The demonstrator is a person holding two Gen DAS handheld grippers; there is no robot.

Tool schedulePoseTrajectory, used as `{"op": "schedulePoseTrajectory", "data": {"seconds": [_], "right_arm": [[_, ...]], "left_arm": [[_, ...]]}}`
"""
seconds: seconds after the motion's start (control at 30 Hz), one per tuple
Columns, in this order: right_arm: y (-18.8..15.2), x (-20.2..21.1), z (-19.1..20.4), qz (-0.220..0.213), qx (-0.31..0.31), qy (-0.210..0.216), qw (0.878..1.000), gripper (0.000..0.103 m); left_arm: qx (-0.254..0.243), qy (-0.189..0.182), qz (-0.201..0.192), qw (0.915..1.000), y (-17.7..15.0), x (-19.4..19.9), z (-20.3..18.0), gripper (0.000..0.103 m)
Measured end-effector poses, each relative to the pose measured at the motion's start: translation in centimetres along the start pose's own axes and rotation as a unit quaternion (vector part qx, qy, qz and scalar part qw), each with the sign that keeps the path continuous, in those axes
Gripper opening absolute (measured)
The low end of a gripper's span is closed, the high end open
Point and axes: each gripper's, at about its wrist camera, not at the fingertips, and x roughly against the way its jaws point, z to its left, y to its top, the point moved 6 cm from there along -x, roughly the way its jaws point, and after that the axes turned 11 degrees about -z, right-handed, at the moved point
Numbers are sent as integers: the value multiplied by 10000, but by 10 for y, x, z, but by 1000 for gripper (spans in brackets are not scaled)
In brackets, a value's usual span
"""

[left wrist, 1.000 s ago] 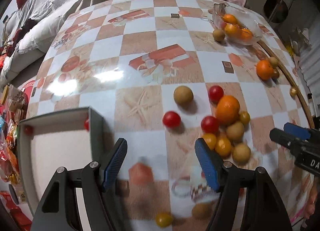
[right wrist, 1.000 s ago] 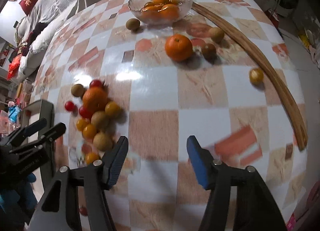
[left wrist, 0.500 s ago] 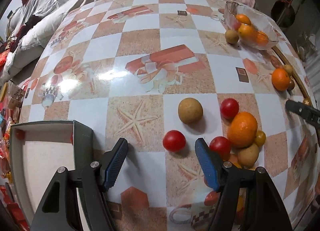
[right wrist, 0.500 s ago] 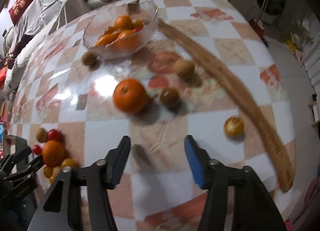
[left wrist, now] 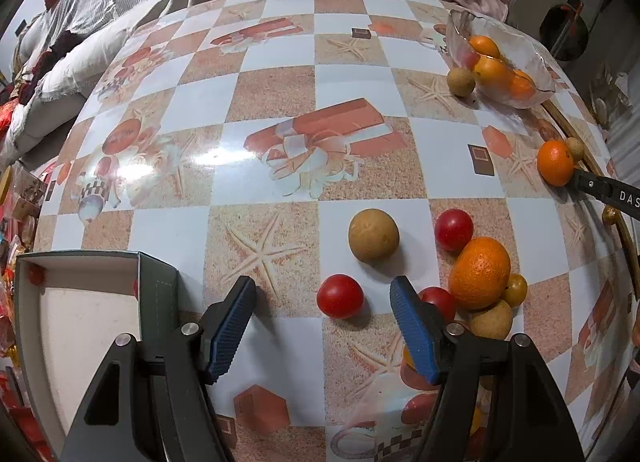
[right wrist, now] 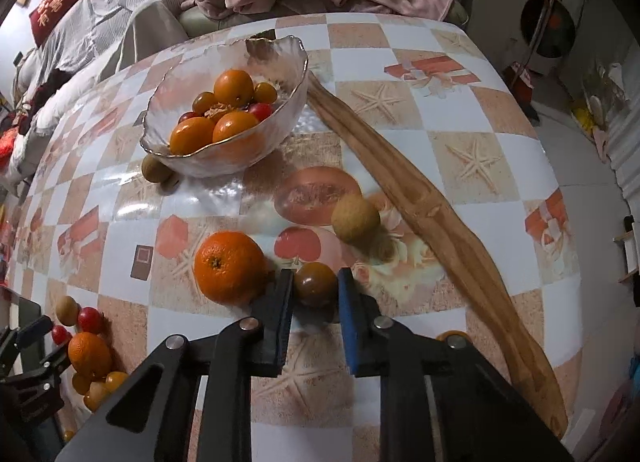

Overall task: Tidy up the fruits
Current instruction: 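Grasp a brown cherry tomato with the right tool while the left grasps a red one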

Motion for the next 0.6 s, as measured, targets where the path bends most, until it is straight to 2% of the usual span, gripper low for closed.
{"op": "schedulePoseTrajectory", "data": {"seconds": [0.17,0.33,0.47,0.5,0.6], "right_arm": [[-4,3,-1,62,-110,66,9999,23],[-9,7,1,116,-154,118,9997,23],[-12,11,2,138,-181,149,9996,23],[-13,12,2,140,-189,165,9996,23],[-13,17,5,136,-202,212,9995,23]], "left_arm": [[34,2,-16,10000,0,0,1,70],[-75,-68,-35,9999,2,2,-5,51],[-74,-161,-64,9998,5,3,-9,26],[-73,-195,-65,9998,5,3,-10,23],[1,-314,-35,9995,5,5,-10,23]]}}
